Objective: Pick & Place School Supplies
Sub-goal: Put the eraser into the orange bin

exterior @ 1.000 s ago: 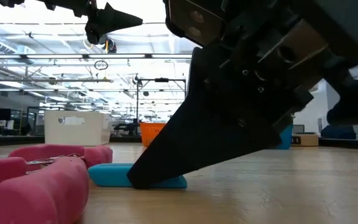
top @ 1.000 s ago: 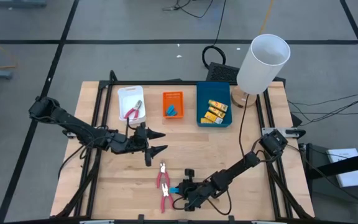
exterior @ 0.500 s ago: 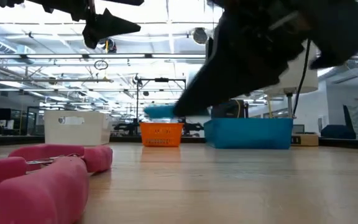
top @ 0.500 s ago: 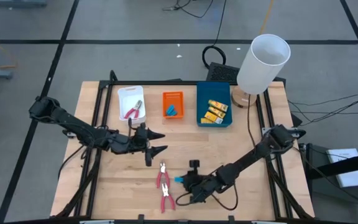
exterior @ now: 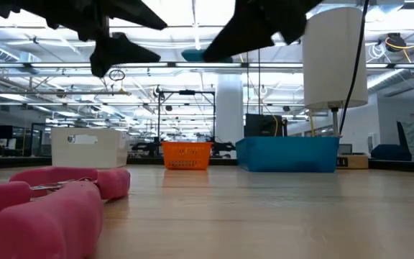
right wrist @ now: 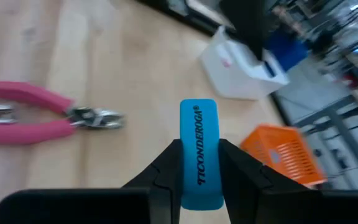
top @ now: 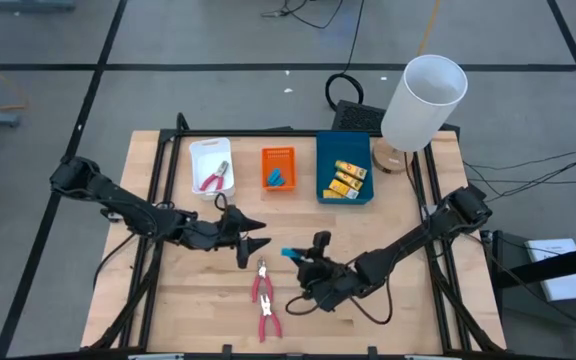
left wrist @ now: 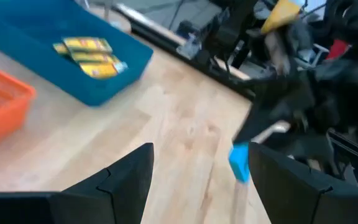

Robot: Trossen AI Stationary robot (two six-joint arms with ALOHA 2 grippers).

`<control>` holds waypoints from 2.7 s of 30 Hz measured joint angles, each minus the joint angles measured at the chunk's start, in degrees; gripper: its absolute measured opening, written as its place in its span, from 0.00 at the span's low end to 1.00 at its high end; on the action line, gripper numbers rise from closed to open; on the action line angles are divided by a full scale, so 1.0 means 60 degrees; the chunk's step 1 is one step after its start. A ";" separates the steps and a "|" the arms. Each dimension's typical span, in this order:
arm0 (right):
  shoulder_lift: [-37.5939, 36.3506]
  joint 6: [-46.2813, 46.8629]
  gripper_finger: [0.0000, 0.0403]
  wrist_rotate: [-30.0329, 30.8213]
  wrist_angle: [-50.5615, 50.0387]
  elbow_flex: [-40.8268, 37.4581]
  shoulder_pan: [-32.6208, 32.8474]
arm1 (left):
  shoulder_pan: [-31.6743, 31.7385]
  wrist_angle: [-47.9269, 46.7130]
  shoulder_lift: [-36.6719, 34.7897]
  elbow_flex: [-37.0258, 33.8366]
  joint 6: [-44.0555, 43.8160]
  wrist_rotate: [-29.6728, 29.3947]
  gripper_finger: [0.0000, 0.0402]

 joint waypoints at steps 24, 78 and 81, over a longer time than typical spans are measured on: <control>-0.0085 -0.2163 0.18 0.0217 0.1760 0.0004 -0.0587 | 0.0807 0.2420 0.1601 -0.0001 -0.0656 0.1791 0.66; -0.5249 0.0365 0.42 -0.4092 0.9248 -0.7636 0.0351 | 0.3176 0.1449 0.0393 0.0001 0.2350 0.2246 0.09; -0.5816 0.0463 0.41 -0.4050 1.0501 -0.8704 0.0344 | 0.3980 0.1204 0.0600 0.0002 0.2362 0.2279 0.09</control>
